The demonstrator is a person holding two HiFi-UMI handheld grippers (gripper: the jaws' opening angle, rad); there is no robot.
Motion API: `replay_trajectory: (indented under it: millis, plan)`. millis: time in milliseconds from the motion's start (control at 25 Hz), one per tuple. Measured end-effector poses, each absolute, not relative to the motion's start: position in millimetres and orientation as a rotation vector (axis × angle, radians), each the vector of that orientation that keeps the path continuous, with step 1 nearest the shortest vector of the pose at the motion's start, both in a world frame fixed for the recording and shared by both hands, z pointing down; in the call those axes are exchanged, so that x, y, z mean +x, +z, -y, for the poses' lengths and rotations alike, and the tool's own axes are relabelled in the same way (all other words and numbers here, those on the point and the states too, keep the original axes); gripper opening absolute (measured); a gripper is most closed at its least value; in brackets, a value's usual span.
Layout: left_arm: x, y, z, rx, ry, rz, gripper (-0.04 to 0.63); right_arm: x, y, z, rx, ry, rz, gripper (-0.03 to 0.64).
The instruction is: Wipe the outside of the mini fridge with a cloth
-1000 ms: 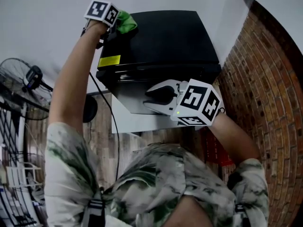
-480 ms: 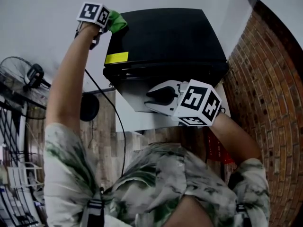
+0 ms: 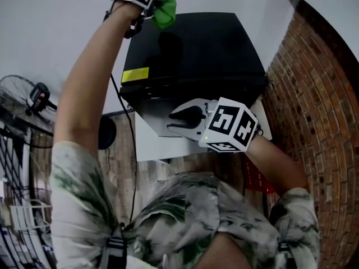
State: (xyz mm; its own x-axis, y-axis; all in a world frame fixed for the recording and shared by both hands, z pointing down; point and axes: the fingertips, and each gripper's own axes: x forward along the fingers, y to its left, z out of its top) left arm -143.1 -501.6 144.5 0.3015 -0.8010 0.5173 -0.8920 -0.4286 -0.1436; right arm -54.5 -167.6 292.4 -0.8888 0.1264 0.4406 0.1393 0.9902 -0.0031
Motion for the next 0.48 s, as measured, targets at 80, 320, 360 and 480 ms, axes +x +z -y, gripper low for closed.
replay_trajectory:
  millis: [80,320,360,480]
  plan:
    - [-112.7,142.9,509.3,2.428,0.799,1.528,0.078,-51.5,289.2,171.3,-0.173,-0.044,2.686,0.115]
    - [-22.1,143.7,532.8,2.527,0.815,1.391,0.078,-37.4,282.7,178.5,-0.153,-0.03,2.678,0.115]
    - [-8.6,144.6,537.0,2.54,0.817,1.37,0.078,-34.7,283.0,179.7,-0.157,-0.021,2.669,0.114]
    - [26.5,150.0,550.4,2.565,0.815,1.316,0.078,-25.9,282.5,184.4,-0.158,-0.011,2.641,0.114]
